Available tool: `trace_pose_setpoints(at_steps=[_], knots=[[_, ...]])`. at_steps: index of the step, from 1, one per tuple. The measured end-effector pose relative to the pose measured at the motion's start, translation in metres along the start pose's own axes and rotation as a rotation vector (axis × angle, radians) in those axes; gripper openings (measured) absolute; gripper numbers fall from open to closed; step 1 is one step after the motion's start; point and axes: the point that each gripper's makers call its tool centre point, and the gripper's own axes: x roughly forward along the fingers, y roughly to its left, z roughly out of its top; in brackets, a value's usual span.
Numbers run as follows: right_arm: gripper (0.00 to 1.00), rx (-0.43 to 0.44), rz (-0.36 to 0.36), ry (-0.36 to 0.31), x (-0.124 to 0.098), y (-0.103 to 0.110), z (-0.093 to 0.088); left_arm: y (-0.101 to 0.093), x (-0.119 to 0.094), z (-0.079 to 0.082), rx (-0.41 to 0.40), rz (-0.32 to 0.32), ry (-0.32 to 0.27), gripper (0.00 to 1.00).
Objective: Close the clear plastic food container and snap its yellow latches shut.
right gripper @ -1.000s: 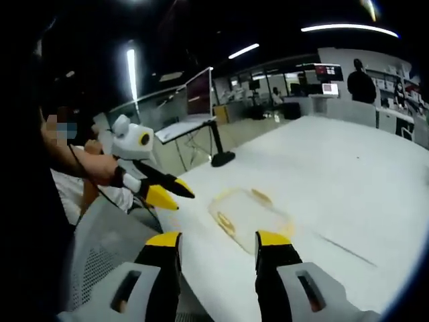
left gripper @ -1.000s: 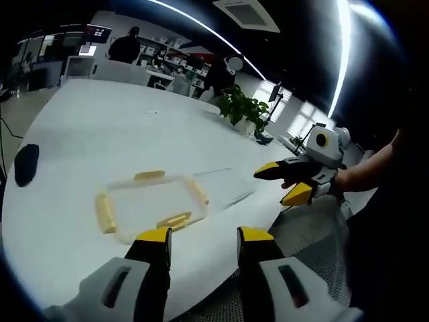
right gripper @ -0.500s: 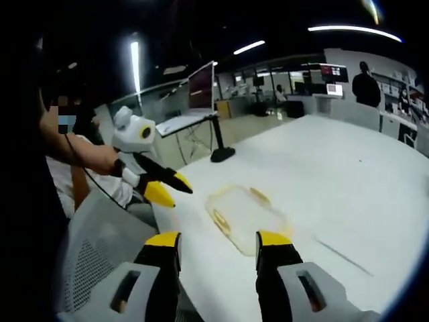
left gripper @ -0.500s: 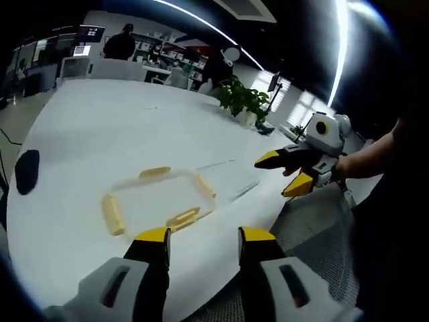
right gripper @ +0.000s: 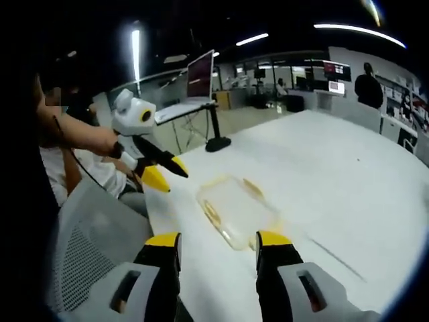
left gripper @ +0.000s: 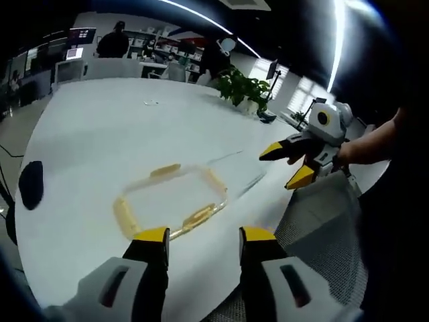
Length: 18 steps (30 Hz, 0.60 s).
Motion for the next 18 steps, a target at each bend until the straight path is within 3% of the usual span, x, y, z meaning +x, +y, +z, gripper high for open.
trace_pose_setpoints(at_steps=[11, 18], knots=[[0.44, -0.02, 0.006, 0.017, 0.005, -0.005, 0.001, 0.01, 0.001, 0.001, 0.039, -0.002, 0.048, 0.45], [0.44, -0.024, -0.003, 0.033, 0.007, -0.011, -0.001, 0.017, 0.002, -0.008, 0.103, -0.002, 0.117, 0.46]])
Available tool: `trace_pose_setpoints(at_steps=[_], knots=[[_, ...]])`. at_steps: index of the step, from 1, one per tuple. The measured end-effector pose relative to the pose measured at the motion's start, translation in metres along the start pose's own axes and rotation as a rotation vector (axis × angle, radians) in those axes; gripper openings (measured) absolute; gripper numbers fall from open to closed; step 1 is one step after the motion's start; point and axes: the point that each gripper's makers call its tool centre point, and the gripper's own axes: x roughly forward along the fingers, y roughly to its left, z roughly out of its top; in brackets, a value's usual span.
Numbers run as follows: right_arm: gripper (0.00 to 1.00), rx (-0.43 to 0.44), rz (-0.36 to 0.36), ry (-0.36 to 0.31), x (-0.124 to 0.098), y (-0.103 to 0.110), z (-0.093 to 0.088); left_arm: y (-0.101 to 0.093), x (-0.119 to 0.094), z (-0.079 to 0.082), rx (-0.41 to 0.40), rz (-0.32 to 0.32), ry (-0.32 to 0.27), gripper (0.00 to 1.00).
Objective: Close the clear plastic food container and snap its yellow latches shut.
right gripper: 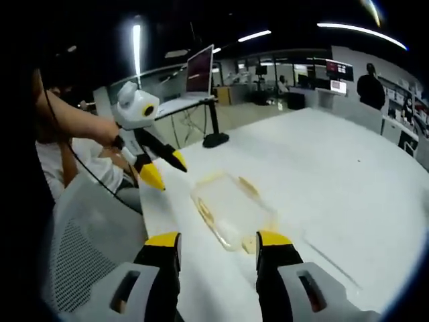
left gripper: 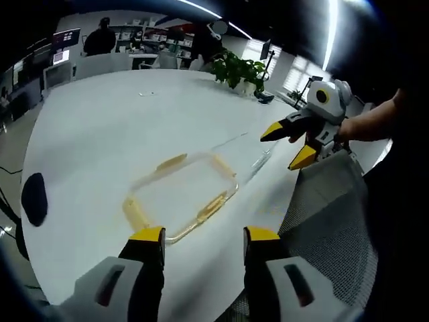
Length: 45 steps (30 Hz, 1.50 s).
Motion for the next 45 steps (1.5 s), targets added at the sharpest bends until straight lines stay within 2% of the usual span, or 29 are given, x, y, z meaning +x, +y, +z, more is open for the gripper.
trace_pose_setpoints(at_steps=[11, 13, 15, 18, 25, 30, 32, 34, 36, 39, 43, 45], knots=[[0.46, -0.024, 0.003, -0.002, 0.001, -0.008, 0.005, 0.012, -0.001, -0.001, 0.043, 0.007, 0.049, 0.46], [0.46, -0.032, 0.006, -0.028, -0.001, -0.008, 0.012, 0.012, -0.001, -0.001, 0.045, 0.008, 0.054, 0.46], [0.47, 0.006, 0.014, -0.064, -0.004, -0.008, 0.021, 0.012, -0.001, -0.001, 0.043, 0.008, 0.056, 0.47], [0.45, 0.013, 0.01, -0.079, -0.01, -0.01, 0.027, 0.013, -0.002, -0.002, 0.045, 0.01, 0.065, 0.47], [0.42, -0.028, 0.035, -0.029, -0.02, -0.009, 0.025, 0.012, -0.004, -0.002, 0.056, 0.015, 0.075, 0.47], [0.39, -0.043, 0.061, -0.037, -0.031, -0.011, 0.048, 0.009, -0.009, 0.002, 0.058, 0.019, 0.071, 0.48], [0.39, -0.028, 0.099, -0.035, -0.032, -0.009, 0.054, 0.009, -0.008, 0.002, 0.061, 0.021, 0.075, 0.48], [0.38, -0.045, 0.124, -0.013, -0.029, -0.006, 0.052, 0.011, -0.007, -0.001, 0.066, 0.024, 0.089, 0.48], [0.38, -0.134, 0.149, 0.042, -0.024, -0.004, 0.042, 0.012, -0.008, -0.002, 0.069, 0.032, 0.106, 0.48], [0.36, -0.191, 0.183, 0.122, -0.014, 0.0, 0.023, 0.012, -0.009, -0.002, 0.077, 0.037, 0.115, 0.48], [0.33, -0.135, 0.224, 0.147, -0.005, 0.004, 0.022, 0.012, -0.013, -0.004, 0.079, 0.047, 0.161, 0.49], [0.32, -0.195, 0.209, 0.168, 0.005, -0.002, 0.019, 0.011, -0.013, -0.002, 0.086, 0.045, 0.173, 0.52]])
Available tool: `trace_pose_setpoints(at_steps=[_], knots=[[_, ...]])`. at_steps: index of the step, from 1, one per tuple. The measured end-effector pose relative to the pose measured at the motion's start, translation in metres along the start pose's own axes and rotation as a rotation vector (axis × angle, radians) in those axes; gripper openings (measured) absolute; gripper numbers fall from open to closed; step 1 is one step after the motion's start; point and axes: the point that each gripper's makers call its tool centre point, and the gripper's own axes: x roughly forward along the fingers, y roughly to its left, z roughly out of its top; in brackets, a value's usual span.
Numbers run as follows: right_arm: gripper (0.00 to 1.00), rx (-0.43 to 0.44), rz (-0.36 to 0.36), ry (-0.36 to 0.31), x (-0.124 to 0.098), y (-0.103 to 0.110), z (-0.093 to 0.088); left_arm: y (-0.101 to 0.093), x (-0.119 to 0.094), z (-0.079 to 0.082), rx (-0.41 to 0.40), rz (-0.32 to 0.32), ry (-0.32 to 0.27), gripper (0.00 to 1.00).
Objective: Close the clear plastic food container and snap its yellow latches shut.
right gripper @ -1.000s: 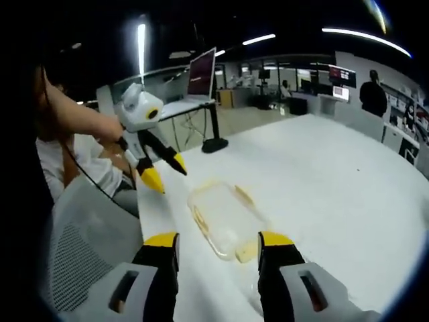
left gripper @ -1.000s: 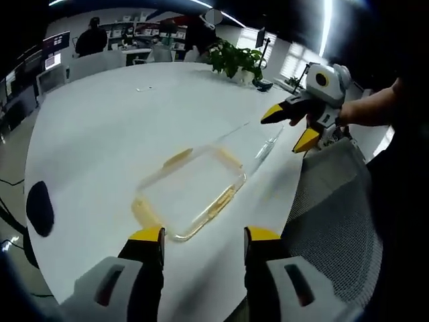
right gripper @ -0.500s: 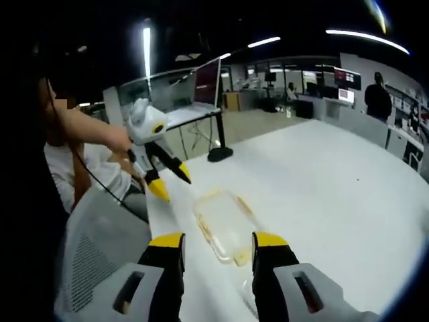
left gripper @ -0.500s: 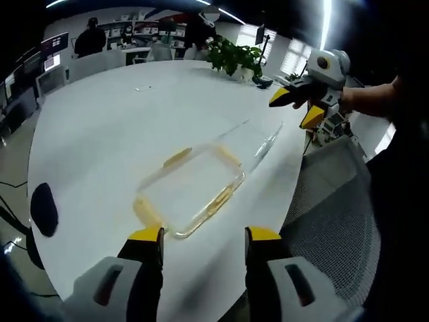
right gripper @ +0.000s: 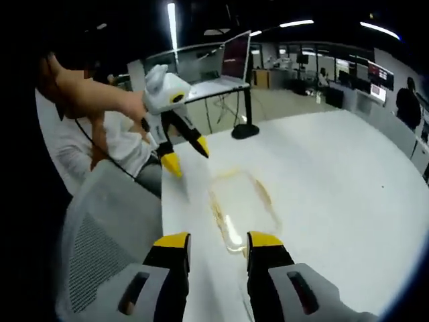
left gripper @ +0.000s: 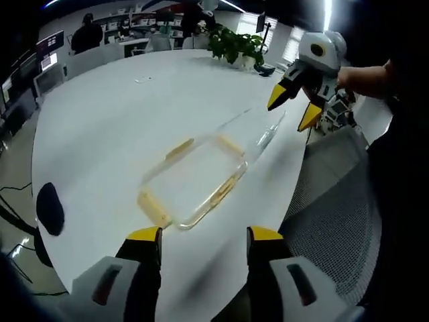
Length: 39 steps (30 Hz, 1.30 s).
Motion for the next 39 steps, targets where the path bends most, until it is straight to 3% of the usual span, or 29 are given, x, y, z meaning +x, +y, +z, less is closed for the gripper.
trace_pose_setpoints(at_steps=[2, 5, 13, 23, 39], knots=[[0.33, -0.05, -0.001, 0.015, 0.007, -0.003, -0.002, 0.001, 0.0, 0.0, 0.027, 0.007, 0.019, 0.52], [0.3, -0.014, 0.008, 0.035, 0.013, -0.005, -0.007, 0.006, 0.004, -0.001, 0.037, 0.015, 0.044, 0.52], [0.32, -0.041, 0.004, 0.047, 0.015, -0.017, -0.012, 0.014, 0.011, -0.001, 0.077, 0.024, 0.091, 0.52], [0.36, -0.005, -0.051, 0.109, 0.021, -0.036, -0.028, 0.03, 0.019, 0.002, 0.129, -0.012, 0.115, 0.52], [0.37, -0.012, -0.057, 0.153, 0.034, -0.036, -0.034, 0.037, 0.027, -0.003, 0.216, -0.053, 0.143, 0.52]])
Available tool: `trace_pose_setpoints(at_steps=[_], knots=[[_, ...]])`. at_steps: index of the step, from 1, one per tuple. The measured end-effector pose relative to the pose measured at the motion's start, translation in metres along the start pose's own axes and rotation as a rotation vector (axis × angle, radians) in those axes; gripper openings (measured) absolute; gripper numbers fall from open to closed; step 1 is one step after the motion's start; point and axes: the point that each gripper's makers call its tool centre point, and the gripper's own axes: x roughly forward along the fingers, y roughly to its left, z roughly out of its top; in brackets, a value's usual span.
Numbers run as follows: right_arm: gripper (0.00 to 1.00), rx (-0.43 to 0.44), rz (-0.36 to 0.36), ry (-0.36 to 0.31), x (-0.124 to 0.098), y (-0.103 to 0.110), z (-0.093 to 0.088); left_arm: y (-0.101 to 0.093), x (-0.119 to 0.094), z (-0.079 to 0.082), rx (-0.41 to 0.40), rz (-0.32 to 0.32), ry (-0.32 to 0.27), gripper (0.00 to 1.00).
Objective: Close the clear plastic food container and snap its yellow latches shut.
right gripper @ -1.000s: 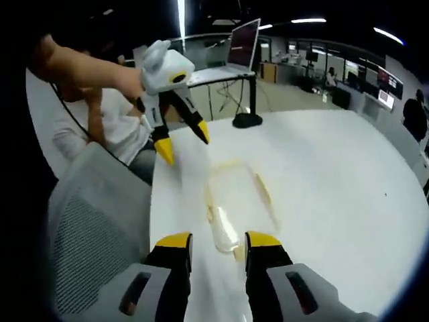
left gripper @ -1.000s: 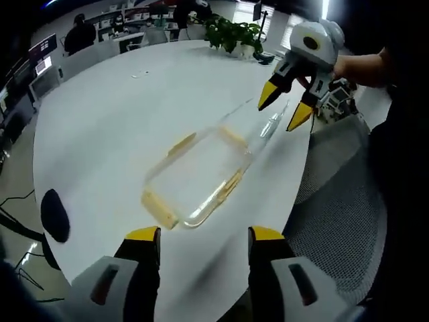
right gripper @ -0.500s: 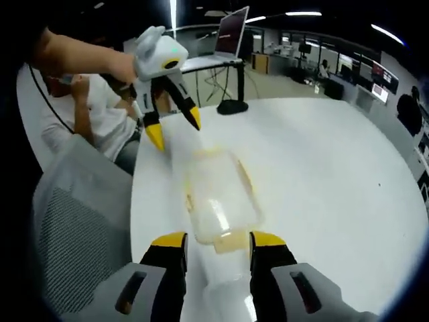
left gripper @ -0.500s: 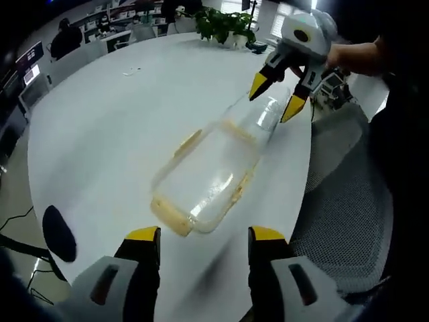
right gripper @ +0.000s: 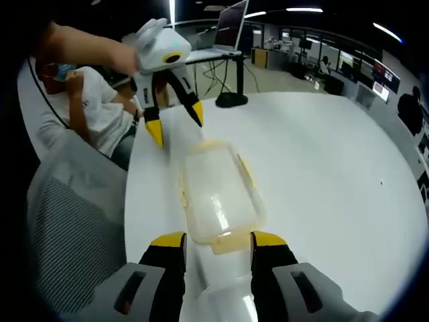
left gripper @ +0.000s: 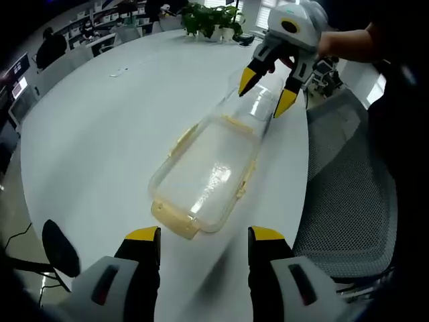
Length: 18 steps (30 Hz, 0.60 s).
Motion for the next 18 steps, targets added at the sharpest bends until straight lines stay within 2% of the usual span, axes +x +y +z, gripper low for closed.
trace_pose_setpoints(at_steps=[12, 18], knots=[[0.42, -0.011, -0.015, 0.031, 0.006, -0.005, -0.005, 0.009, 0.012, 0.001, 0.11, -0.017, 0.038, 0.5], [0.42, -0.035, -0.011, 0.073, 0.012, -0.003, -0.013, 0.017, 0.015, 0.005, 0.17, -0.022, 0.051, 0.49]])
